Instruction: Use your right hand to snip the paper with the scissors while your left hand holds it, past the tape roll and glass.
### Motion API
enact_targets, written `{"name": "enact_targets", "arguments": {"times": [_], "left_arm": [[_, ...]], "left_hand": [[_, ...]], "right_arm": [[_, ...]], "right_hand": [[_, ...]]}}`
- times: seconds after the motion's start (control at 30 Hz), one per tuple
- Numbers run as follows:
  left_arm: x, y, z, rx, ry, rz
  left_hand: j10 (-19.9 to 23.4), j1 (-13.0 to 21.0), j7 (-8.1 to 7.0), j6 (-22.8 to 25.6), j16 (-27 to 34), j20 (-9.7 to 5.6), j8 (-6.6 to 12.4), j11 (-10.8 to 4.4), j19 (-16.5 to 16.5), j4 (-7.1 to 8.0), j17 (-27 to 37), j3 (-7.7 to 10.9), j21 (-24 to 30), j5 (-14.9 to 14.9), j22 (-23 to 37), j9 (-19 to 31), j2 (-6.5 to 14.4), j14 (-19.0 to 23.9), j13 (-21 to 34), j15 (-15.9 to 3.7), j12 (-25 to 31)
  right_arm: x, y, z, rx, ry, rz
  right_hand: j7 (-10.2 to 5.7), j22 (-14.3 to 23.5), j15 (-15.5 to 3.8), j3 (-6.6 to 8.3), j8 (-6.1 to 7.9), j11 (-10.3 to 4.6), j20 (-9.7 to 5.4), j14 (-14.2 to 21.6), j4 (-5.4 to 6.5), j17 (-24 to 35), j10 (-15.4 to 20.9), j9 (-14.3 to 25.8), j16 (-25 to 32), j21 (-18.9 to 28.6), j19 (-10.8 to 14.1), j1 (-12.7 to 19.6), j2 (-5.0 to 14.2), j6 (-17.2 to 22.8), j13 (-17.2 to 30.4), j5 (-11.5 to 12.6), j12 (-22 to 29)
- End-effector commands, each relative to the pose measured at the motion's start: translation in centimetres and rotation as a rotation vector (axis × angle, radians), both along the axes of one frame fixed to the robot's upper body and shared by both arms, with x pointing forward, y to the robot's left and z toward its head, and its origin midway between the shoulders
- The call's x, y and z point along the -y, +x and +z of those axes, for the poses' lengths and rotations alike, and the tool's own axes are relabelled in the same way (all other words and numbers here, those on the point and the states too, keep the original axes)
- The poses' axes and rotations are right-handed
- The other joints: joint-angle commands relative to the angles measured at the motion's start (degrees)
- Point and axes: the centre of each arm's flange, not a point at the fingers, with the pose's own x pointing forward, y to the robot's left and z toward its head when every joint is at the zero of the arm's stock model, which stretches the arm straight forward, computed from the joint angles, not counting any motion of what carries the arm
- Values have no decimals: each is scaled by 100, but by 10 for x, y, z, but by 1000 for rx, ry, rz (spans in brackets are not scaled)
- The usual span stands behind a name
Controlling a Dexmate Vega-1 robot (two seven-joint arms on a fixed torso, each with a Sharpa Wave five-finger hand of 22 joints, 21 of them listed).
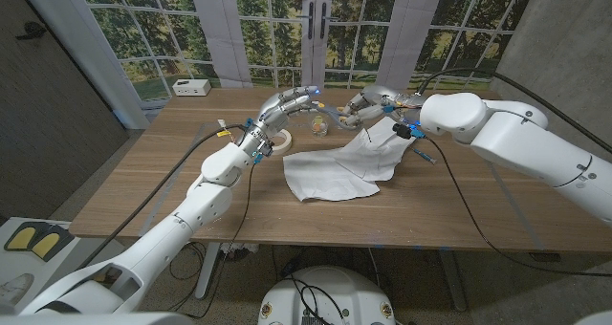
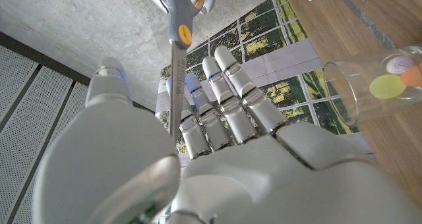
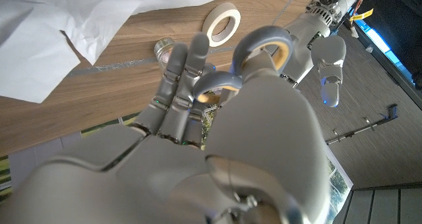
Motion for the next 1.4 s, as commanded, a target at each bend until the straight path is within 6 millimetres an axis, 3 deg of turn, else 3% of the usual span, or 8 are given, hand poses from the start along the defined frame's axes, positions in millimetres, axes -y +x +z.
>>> {"name": "enact_targets", "arguments": {"times": [0.03, 0.07, 0.2, 0.23, 0.3, 0.47, 0.9, 1.4], "left_arm": [[-6, 4, -4, -36, -52, -78], [-6, 4, -4, -36, -46, -76], [-7, 3, -5, -35, -42, -70], [-7, 3, -5, -34, -46, -69], [-8, 3, -5, -30, -46, -66], [-11, 1, -5, -25, -47, -63], [-12, 1, -8, -22, -61, -58], [-12, 1, -8, -27, -66, -51]], "left_hand": [[-174, 41, 10, -71, -8, 85, -58, 5, -503, 12, 17, -117, -206, 73, 43, 16, 97, -443, 9, -619, -30], [-330, 53, 19, -414, 19, 100, -136, -1, -571, 27, 23, -179, -238, 96, 53, 17, 116, -586, 7, -614, -38], [-611, 39, 7, -949, 40, 129, -147, -7, -674, 62, 32, -295, -289, 129, 60, 29, 136, -775, 11, -609, -38], [-604, 50, -13, -706, 63, 127, -8, -4, -678, 78, 30, -341, -298, 153, 60, 43, 179, -814, 13, -610, 11], [-593, 54, -7, -655, 72, 124, 16, -3, -685, 81, 30, -352, -303, 159, 60, 44, 189, -813, 13, -614, 24], [-731, 16, 27, -1050, 72, 91, -118, 12, -736, 101, 27, -477, -338, 174, 56, 38, 138, -883, 15, -618, 4], [-827, -34, 30, -1601, 81, 100, -161, 6, -745, 128, 24, -625, -360, 188, 54, 52, 115, -935, 18, -618, 13], [-843, -30, 18, -1627, 82, 117, -117, 3, -767, 134, 24, -650, -372, 197, 55, 58, 137, -953, 21, -616, 21]], "right_arm": [[17, 9, -2, -89, 107, 56], [18, 10, -3, -105, 122, 67], [20, 14, -4, -138, 154, 99], [21, 15, -4, -146, 165, 111], [23, 18, -5, -166, 185, 131], [27, 22, -9, -220, 238, 164], [36, 25, -14, -294, 352, 226], [40, 37, -34, -551, 624, 431]], "right_hand": [[-22, -15, -875, -13, -35, -1209, -566, 155, 70, -15, 1107, 50, 48, 77, -81, 217, 404, -58, 12, 49, -19], [-34, -22, -872, -16, -45, -1222, -579, 147, 91, -18, 1090, 55, 58, 88, -102, 194, 423, -71, 12, 50, -25], [-62, -44, -874, -20, -61, -1236, -600, 114, 129, -29, 1073, 93, 79, 130, -144, 153, 450, -112, -10, 44, -44], [-59, -49, -874, -20, -68, -1218, -603, 107, 136, -32, 1079, 94, 84, 140, -151, 146, 454, -116, -21, 43, -49], [-72, -60, -877, -18, -76, -1227, -604, 92, 143, -40, 1087, 93, 93, 170, -154, 141, 455, -103, -29, 41, -50], [-70, -85, -880, -11, -99, -1236, -621, 64, 152, -58, 1053, 103, 113, 229, -176, 136, 458, -108, -18, 36, -52], [-74, -141, -882, 2, -150, -1233, -617, 21, 158, -97, 1067, 100, 156, 356, -220, 136, 451, -92, -67, 31, -68], [-57, -235, -881, 13, -221, -1235, -605, 17, 166, -157, 1146, 87, 233, 547, -264, 126, 439, -43, -184, 20, -94]]}}
